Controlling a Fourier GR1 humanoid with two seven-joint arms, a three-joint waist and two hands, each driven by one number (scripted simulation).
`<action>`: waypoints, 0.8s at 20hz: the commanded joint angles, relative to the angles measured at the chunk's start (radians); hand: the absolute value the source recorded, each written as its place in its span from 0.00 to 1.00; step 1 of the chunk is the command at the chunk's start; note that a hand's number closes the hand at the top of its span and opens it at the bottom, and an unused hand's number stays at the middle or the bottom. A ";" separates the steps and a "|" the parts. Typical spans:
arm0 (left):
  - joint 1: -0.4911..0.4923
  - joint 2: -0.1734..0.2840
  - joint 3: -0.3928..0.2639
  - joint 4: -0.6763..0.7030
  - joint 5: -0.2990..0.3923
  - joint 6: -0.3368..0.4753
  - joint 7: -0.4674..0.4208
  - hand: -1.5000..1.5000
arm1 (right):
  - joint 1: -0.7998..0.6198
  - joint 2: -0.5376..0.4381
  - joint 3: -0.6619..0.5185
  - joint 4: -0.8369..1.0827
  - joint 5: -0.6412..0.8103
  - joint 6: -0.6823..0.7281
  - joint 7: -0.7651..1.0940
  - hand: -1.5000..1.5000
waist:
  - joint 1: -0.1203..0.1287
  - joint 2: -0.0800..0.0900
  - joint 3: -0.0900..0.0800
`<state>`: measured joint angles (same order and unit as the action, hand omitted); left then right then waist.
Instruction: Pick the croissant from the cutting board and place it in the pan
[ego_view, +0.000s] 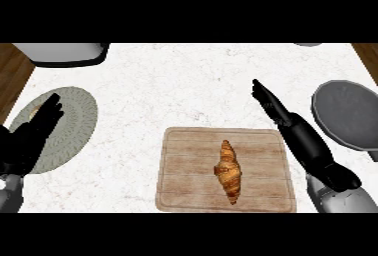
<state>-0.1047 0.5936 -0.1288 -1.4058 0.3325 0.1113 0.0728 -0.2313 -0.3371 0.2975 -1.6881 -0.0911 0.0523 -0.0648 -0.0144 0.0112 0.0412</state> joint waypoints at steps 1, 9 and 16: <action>-0.038 0.005 0.025 -0.008 -0.005 0.007 0.025 0.50 | -0.013 0.031 -0.035 0.007 -0.069 0.031 -0.015 1.00 | 0.014 -0.011 -0.040; -0.042 -0.184 0.007 -0.127 0.044 0.145 0.056 0.50 | 0.058 -0.069 -0.142 0.059 0.041 -0.002 -0.177 1.00 | -0.005 -0.017 -0.040; -0.008 -0.204 -0.014 -0.203 -0.002 0.172 0.077 0.50 | 0.280 -0.223 -0.216 0.019 0.158 0.040 -0.364 0.00 | 0.008 -0.014 -0.041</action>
<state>-0.1400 0.4100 -0.1194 -1.5576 0.3540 0.2668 0.1344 -0.0222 -0.4955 0.1212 -1.6729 -0.0148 0.0990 -0.3471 -0.0155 -0.0034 0.0015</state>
